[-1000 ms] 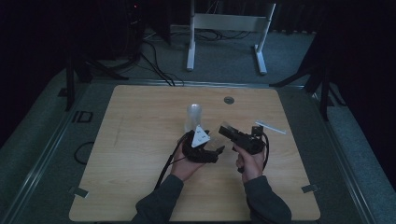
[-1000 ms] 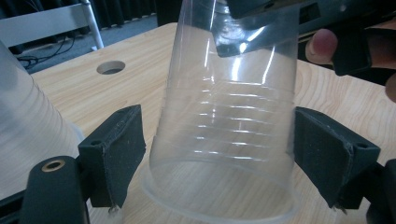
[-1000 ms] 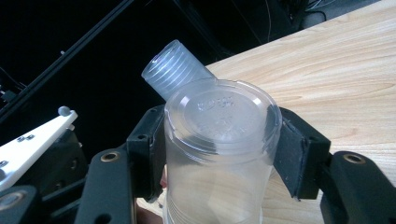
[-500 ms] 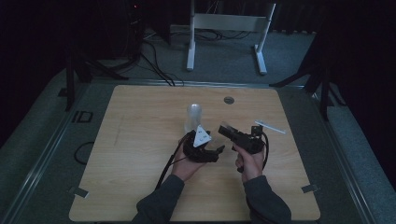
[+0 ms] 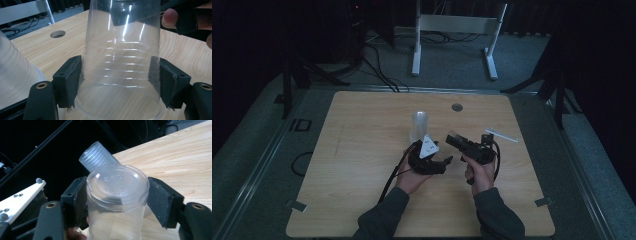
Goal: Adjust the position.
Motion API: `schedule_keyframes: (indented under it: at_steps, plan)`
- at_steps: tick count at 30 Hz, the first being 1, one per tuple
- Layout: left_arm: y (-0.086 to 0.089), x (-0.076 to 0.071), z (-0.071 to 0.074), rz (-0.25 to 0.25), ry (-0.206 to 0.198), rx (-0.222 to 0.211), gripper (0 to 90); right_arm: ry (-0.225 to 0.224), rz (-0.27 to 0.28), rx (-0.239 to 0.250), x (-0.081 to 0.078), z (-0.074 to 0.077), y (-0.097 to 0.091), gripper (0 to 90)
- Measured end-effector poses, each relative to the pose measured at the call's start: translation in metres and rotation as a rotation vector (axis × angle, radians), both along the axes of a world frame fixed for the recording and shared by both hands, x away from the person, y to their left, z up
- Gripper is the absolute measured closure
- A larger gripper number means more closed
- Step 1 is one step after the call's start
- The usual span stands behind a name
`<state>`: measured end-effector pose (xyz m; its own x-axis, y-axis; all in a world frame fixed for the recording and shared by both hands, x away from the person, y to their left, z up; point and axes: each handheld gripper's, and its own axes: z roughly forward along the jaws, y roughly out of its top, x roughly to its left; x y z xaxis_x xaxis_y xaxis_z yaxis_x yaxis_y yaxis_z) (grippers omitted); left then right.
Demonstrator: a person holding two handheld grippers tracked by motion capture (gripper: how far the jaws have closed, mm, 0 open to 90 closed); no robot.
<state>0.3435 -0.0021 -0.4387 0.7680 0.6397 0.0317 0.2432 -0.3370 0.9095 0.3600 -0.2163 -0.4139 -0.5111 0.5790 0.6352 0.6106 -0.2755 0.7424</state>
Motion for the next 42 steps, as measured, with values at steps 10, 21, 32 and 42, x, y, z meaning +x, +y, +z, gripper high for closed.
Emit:
schedule_keyframes:
  at_steps: [10,21,32,42]
  plan:
    - [0.005,0.002,0.001,0.009,0.003,0.007,28.2,-0.017,0.029,-0.026,-0.003,0.001,-0.001,31.3]
    - [0.014,0.005,0.002,0.030,0.016,-0.004,28.2,-0.033,0.046,-0.067,-0.008,0.002,-0.004,32.5]
    - [0.019,0.006,0.005,0.033,0.019,-0.002,28.3,-0.028,0.034,-0.097,-0.010,-0.001,-0.010,35.6]
    - [0.025,0.005,0.009,0.022,0.017,0.003,28.4,-0.049,0.031,-0.181,-0.013,-0.001,-0.012,38.3]
